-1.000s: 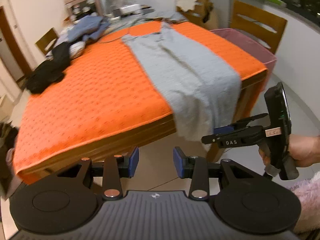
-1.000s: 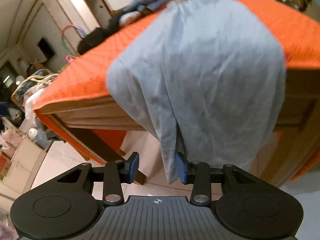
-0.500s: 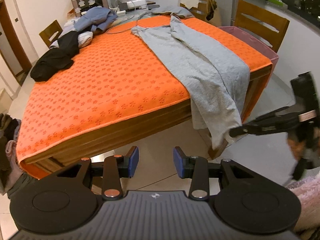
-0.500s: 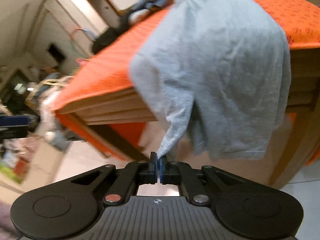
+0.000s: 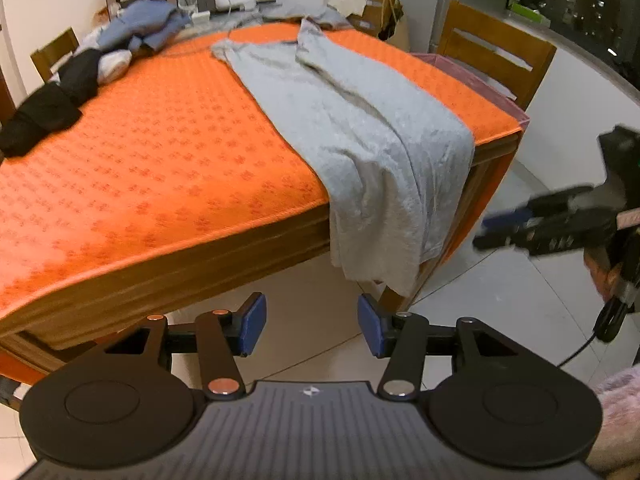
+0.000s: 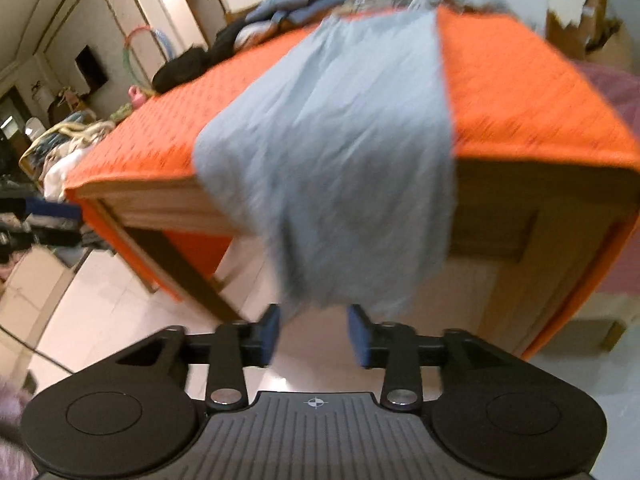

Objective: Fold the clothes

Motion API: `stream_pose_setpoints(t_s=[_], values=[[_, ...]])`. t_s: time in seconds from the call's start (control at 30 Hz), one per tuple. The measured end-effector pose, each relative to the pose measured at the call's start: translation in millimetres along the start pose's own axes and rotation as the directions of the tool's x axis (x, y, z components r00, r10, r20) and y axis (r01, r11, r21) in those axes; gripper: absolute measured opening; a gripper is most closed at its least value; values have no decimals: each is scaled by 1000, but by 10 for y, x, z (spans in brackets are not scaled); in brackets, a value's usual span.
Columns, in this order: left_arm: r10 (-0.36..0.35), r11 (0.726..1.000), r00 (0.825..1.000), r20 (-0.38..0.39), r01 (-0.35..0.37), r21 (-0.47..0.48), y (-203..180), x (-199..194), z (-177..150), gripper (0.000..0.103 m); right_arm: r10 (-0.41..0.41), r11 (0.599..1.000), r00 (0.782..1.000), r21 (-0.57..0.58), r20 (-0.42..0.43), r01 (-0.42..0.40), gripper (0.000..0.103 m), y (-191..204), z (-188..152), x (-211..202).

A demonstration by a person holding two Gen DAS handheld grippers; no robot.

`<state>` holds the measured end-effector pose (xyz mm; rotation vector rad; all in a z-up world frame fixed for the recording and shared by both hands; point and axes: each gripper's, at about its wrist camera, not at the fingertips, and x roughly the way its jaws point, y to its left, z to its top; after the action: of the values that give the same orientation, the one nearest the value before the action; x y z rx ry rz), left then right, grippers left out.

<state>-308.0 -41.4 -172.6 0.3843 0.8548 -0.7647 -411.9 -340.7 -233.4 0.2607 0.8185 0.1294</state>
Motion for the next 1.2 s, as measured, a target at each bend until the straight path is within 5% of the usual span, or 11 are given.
stream_pose_setpoints(t_s=[0.3,0.6,0.93,0.97,1.0,1.03,1.1,1.2], values=[[-12,999,1000,4,12,-48,-202,301,91,63,38,999,999,-26,37,-37,58,-600,244,158],[-78,996,993,89,73,51,-189,1112,18,63,173,985,983,-15,53,-173,59,-777,328,261],[-232,972,946,226,236,9,-195,1430,4,62,315,949,948,-25,36,-315,57,-865,329,509],[-235,971,944,232,238,14,-203,1446,10,62,334,942,942,-15,33,-334,50,-882,335,517],[-238,970,943,234,241,14,-205,1460,18,55,353,935,935,-4,30,-353,33,-900,342,525],[-243,968,943,226,249,2,-192,1472,28,34,370,929,929,9,23,-370,15,-920,355,520],[-259,963,943,208,269,-19,-169,1477,52,7,407,912,913,42,11,-407,9,-964,380,465],[-310,948,931,192,317,-6,-185,1266,102,5,461,883,887,84,19,-461,8,-1006,427,283]])
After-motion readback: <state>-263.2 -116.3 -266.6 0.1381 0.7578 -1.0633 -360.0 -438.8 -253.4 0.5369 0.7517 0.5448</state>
